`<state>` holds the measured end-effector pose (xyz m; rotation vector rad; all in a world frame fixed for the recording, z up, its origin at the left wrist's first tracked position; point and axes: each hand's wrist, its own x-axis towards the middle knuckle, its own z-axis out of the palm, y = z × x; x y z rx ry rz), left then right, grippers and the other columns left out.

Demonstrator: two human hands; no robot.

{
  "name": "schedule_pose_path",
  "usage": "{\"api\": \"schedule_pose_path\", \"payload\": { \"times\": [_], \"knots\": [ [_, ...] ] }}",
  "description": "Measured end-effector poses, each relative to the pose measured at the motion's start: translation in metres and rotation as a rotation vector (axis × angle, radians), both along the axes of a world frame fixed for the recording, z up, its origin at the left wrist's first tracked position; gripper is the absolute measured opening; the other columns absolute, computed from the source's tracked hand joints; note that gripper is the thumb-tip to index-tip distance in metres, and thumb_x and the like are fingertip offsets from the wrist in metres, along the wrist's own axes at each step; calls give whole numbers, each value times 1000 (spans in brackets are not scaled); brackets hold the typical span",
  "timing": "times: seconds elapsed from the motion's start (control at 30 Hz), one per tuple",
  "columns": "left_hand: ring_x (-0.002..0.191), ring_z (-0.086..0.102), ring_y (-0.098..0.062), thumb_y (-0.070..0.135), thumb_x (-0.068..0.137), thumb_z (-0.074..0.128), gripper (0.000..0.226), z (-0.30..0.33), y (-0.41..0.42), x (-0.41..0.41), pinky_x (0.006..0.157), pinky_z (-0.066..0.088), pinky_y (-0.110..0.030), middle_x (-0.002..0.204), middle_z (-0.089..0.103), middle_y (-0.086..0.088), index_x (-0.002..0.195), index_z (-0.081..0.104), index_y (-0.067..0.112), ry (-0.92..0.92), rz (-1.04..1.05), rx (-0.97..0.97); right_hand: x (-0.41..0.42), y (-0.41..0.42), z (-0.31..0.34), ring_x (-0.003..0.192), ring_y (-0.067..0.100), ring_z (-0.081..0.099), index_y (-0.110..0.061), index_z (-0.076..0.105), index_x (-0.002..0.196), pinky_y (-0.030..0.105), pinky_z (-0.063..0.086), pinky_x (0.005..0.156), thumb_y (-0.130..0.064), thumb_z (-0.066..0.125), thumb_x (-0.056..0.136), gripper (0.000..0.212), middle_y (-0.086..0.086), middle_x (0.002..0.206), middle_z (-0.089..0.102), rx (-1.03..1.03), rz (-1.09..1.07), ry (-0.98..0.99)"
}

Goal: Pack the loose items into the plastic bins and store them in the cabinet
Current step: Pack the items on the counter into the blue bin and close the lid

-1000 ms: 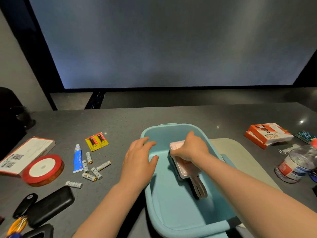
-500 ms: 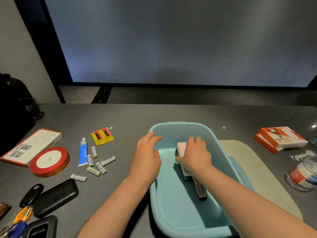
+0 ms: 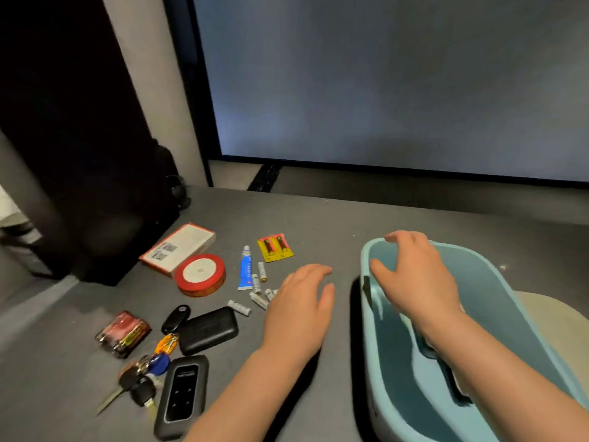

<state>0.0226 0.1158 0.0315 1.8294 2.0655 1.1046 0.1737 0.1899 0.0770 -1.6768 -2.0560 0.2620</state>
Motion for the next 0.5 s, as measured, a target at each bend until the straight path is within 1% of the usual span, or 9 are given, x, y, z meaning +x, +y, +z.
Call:
{"api": "schedule_pose_path", "payload": {
  "times": [0.07, 0.13, 0.2, 0.27, 0.37, 0.43, 0.5],
  "knots": [
    [121, 45, -7, 30, 93, 49, 31, -7, -20, -27, 97, 33, -21, 130, 53, 14, 124, 55, 29, 1, 82, -21, -37, -23, 9, 115, 21, 48, -25, 47, 125, 35, 42, 73, -37, 54, 86, 41, -5, 130, 44, 55, 128, 60],
    [119, 46, -7, 30, 92, 50, 29, -17, -38, -53, 94, 39, -25, 126, 55, 15, 120, 55, 32, 9, 158, -68, -74, -46, 5, 111, 18, 50, -29, 48, 123, 31, 37, 70, -37, 53, 87, 37, -9, 128, 45, 63, 245, 87],
    [116, 48, -7, 29, 91, 51, 29, -30, -54, -78, 91, 42, -27, 123, 57, 15, 118, 55, 34, 24, 216, -126, -105, -64, -11, 115, 15, 49, -30, 48, 122, 31, 40, 73, -35, 52, 88, 35, -11, 128, 45, 11, 318, 115],
    [116, 49, -8, 28, 89, 53, 30, -42, -64, -99, 93, 42, -27, 124, 57, 15, 119, 56, 33, 41, 247, -173, -129, -75, -36, 118, 15, 46, -29, 48, 123, 32, 43, 79, -30, 51, 89, 33, -10, 128, 46, -75, 327, 116],
    [114, 50, -11, 28, 85, 57, 34, -55, -64, -124, 91, 41, -27, 122, 59, 13, 119, 57, 33, 43, 285, -211, -149, -73, -75, 121, 16, 43, -28, 49, 124, 31, 44, 82, -21, 49, 90, 34, -7, 128, 47, -187, 272, 65],
    [114, 50, -13, 34, 83, 59, 36, -61, -54, -134, 92, 38, -29, 122, 59, 11, 119, 57, 33, 68, 294, -243, -154, -62, -93, 122, 18, 41, -26, 52, 124, 32, 44, 87, -14, 48, 89, 37, -4, 128, 48, -221, 252, 49],
    [116, 49, -15, 44, 80, 61, 44, -66, -40, -139, 95, 35, -30, 123, 58, 9, 122, 55, 32, 102, 277, -294, -158, -48, -105, 122, 19, 40, -25, 55, 123, 31, 41, 90, -8, 49, 87, 41, -4, 127, 50, -208, 258, 14]
  ]
}}
